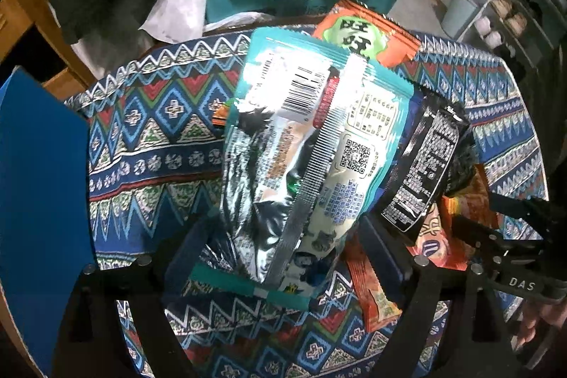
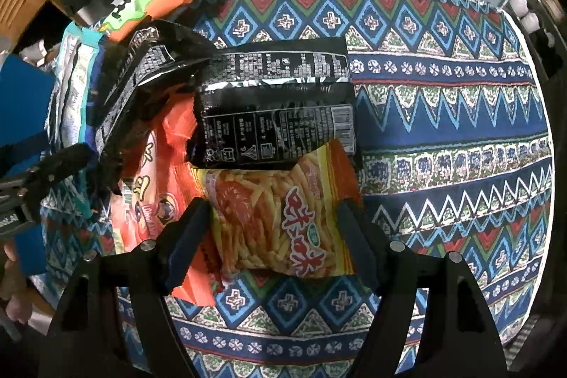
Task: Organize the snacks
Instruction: 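Grasp the teal foil bag with left gripper while right grasps orange fries bag, then lift both held bags and carry them over the cardboard box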
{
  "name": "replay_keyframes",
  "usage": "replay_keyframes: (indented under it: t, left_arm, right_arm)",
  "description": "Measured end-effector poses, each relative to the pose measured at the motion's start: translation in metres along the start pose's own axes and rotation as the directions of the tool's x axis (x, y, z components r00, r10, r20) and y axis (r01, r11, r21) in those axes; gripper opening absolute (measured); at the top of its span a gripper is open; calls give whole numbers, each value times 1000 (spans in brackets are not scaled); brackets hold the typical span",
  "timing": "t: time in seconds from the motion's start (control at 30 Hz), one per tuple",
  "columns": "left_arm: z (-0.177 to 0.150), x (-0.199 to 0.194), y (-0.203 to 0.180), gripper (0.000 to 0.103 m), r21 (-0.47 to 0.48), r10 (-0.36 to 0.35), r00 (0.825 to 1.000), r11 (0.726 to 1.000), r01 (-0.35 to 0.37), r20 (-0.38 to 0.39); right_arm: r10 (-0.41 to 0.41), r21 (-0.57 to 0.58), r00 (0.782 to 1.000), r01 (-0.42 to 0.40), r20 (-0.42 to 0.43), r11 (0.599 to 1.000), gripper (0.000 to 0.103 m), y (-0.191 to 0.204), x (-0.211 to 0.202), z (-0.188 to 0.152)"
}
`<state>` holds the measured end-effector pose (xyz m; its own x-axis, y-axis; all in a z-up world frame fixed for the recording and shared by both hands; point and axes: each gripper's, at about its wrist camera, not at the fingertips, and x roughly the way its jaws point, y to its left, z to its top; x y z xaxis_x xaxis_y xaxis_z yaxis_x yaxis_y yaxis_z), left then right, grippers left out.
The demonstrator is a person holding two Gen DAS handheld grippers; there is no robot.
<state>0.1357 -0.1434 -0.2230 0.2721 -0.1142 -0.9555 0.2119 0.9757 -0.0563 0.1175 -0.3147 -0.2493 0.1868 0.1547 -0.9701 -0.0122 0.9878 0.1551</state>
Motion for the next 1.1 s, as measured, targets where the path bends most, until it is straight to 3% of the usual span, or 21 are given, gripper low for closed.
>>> replay_keyframes:
  t: [0.27, 0.37, 0.43, 0.5, 0.73, 1.1]
  left_arm:
    - [2, 12, -12, 93, 77, 18, 1000, 997, -20, 18]
    - [-2, 10, -11, 87, 68, 3, 999, 998, -6, 44]
    - [-4, 9, -8, 73, 59, -4, 999, 998, 2, 43]
    - [-4, 7, -5, 68, 58, -14, 999, 998, 12, 43]
    - [-13, -4, 2, 67, 37, -13, 999, 999, 11, 50]
    - [-25, -37, 12, 67, -8, -14, 996, 1000, 15, 86]
  right_arm:
    - [-18, 4, 1000, 18, 14, 1000, 76, 2, 6, -1]
    - [-18, 5, 1000, 18, 22, 1000, 76, 2, 5, -3]
    - [-12, 9, 1000, 12, 23, 1000, 71, 0, 4, -4]
    - [-15, 13, 1000, 15, 24, 1000, 64, -1, 1, -6]
    - [12, 55, 999, -14, 37, 998, 49, -14, -10, -12]
    - [-4, 90, 998, -1, 58, 996, 45, -23, -34, -30]
